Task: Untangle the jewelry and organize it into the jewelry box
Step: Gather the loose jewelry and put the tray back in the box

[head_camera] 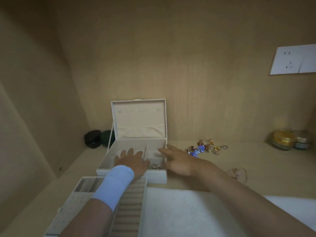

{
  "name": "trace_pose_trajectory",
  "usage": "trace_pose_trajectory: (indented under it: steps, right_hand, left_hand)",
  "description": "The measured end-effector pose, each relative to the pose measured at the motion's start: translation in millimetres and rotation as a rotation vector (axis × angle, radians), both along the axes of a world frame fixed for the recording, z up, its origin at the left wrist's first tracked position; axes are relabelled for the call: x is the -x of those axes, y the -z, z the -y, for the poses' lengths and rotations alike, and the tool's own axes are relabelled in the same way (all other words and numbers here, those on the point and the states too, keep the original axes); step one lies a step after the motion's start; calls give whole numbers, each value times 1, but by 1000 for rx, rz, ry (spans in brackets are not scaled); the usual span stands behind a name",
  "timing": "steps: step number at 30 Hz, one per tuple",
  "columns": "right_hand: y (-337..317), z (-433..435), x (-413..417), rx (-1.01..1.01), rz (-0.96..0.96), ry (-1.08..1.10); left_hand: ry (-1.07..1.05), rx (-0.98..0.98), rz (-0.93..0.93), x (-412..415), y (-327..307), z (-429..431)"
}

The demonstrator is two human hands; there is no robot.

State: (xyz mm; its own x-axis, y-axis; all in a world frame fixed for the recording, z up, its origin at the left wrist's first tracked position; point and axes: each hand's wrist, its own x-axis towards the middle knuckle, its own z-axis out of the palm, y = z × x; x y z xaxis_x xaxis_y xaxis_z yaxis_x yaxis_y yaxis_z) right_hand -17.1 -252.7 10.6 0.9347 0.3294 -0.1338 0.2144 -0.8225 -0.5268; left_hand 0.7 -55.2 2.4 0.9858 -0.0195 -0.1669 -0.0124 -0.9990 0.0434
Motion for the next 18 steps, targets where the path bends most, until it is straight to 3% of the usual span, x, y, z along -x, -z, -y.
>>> trace_pose_trajectory:
  steps: [4, 10, 15, 18]
  right_hand:
    - [4, -15, 6, 102, 247, 2]
    - [3, -49, 43, 26, 516, -99]
    - [18, -71, 81, -22, 443, -79]
    - [22, -78, 102, 3, 277, -65]
  left_hand:
    - [65, 165, 35, 12, -5, -19]
    - [16, 239, 171, 51, -15, -62]
    - [-85, 322, 205, 107, -11, -104]
    - [-150, 287, 170, 133, 1, -124]
